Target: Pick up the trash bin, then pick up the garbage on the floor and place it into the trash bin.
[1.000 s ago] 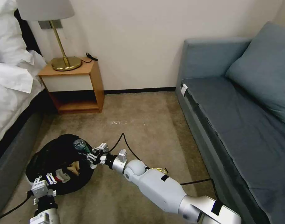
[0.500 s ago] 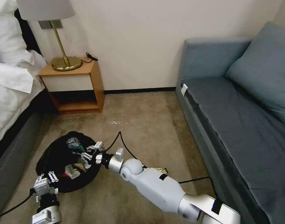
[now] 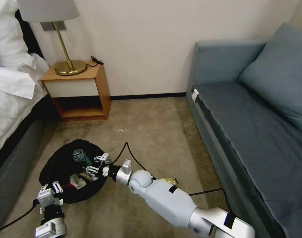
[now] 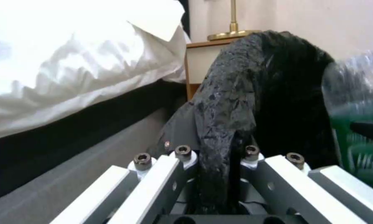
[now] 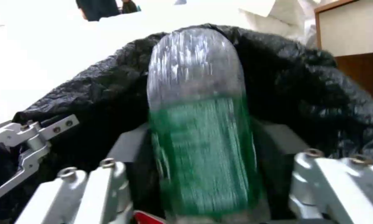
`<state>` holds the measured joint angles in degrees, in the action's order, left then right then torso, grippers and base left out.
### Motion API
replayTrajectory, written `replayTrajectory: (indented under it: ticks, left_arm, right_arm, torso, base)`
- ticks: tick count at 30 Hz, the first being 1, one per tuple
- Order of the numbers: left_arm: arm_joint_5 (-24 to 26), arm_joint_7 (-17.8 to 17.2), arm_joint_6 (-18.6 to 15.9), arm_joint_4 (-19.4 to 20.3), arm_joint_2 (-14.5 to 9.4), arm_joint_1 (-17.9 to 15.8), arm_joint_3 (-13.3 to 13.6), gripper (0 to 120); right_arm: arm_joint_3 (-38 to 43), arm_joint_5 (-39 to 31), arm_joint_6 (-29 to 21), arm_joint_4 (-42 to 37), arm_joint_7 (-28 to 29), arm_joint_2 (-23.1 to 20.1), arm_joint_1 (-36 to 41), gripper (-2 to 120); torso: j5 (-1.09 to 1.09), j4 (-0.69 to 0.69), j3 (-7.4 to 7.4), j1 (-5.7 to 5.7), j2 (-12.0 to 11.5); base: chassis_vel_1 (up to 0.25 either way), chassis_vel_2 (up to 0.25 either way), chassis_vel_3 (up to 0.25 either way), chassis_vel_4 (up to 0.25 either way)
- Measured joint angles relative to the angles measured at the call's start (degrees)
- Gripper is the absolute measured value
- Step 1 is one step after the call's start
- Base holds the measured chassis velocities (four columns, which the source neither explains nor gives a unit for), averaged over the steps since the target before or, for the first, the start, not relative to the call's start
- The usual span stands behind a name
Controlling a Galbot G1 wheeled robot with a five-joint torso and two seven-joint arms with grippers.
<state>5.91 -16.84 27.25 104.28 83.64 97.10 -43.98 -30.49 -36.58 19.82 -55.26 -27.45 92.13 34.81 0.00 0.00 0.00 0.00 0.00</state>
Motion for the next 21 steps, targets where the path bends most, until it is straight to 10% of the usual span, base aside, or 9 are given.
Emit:
replayTrajectory:
  ticks: [10, 21]
  left_arm:
    - [-0.1, 0.0, 0.0, -0.4, 0.4, -0.3, -0.1, 6]
    - [-0.7, -0.1, -0.1, -0.6, 0.5, -0.6, -0.3, 6]
  right_arm:
    - [1.2, 2.6, 1.7, -0.5, 0.1, 0.0, 0.2, 98]
    - [6.8, 13.3, 5.7, -3.3, 0.2, -6.1, 1.5, 100]
  torso:
    - [0.0, 0.0, 0.0, 0.0, 0.0]
    - [0.01, -0.01, 0.0, 0.0, 0.0]
  base:
    - [0.0, 0.0, 0.0, 0.0]
    - [0.0, 0.0, 0.0, 0.0]
